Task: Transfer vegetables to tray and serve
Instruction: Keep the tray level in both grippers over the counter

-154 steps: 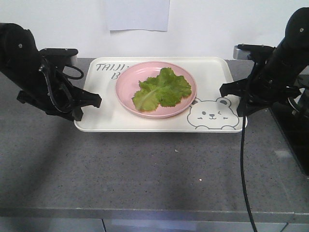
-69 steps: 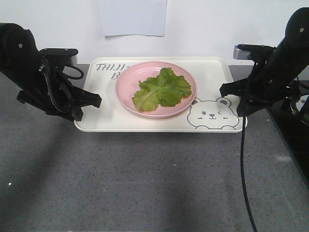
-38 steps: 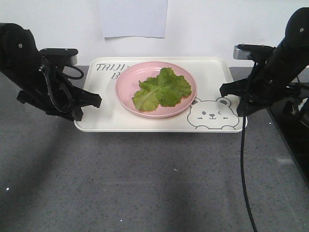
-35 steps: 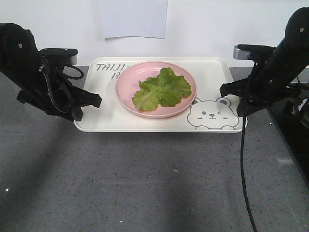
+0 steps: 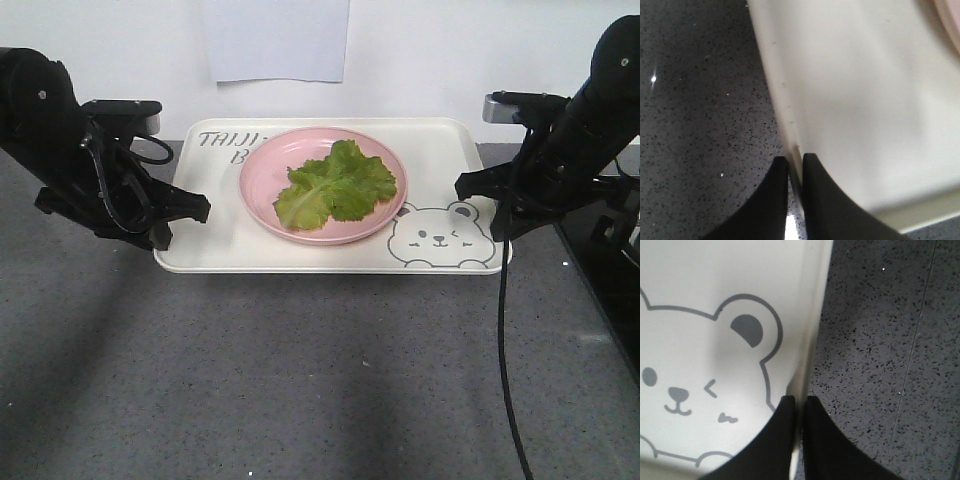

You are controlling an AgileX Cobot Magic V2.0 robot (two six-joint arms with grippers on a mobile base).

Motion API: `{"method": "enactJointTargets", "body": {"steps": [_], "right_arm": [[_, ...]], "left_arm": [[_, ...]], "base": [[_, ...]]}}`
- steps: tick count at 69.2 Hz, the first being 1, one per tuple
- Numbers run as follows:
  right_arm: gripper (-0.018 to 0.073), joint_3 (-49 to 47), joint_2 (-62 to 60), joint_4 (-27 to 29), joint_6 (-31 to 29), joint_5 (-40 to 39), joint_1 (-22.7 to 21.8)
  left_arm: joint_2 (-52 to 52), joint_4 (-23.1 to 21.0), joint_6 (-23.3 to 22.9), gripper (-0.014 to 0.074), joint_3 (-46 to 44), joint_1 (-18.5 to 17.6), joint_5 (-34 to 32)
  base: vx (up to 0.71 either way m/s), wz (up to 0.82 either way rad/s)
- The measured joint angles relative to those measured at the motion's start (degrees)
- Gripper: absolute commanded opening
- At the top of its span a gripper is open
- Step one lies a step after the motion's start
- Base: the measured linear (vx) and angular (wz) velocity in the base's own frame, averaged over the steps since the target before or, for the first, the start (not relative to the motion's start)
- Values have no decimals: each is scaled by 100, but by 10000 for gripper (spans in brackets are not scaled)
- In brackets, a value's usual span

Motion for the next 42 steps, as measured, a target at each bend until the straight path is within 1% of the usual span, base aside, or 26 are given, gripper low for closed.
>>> {"method": "enactJointTargets", "body": {"steps": [42], "right_arm": [[-4, 0, 0, 0, 0, 0, 0]], "left_arm": [[0, 0, 0, -6, 0, 0, 0]], "base": [[2, 0]]}}
